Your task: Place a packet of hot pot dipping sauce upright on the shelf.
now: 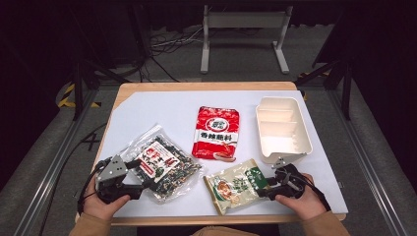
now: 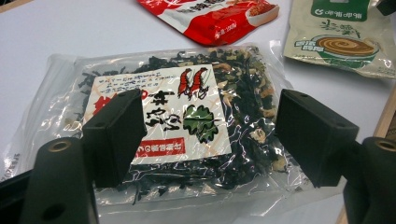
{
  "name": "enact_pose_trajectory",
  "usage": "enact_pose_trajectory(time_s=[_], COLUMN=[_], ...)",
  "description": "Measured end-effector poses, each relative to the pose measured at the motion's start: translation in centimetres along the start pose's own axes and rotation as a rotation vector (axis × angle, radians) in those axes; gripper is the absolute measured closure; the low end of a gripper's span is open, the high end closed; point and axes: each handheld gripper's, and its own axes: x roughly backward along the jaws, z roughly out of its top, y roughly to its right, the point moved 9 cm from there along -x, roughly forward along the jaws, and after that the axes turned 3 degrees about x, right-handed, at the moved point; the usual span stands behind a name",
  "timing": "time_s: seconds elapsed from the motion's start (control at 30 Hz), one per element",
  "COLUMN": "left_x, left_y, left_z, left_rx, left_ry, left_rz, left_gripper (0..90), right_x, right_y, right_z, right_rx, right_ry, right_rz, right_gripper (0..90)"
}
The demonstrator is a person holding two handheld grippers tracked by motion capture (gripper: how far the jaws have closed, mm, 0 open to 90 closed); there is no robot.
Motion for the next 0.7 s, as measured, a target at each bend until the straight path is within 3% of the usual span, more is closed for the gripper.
enact_pose_trajectory(time_s=[0.27,0.47,0.7], left_x=[-0.1,-0.1,-0.1], left_y=[0.0,0.0,0.0], left_z=[0.0,0.0,0.0], left_rx=[-0.001,0.0,0.002], left_ry=[0.002,0.0,0.001], left_rz=[0.003,0.003,0.003], left_gripper=[24.7,24.6,24.5], right_x=[0.4,-0.2,-0.7], right_y=[-0.8,-1.2,-1.0], right_z=[0.6,0.6,0.6], right_rx=[-0.01,-0.003,-0.022], right_ry=[0.045,0.039,0.038], right_rz=[0.076,0.103,0.108], right_gripper=[50.4,57.8,81.6])
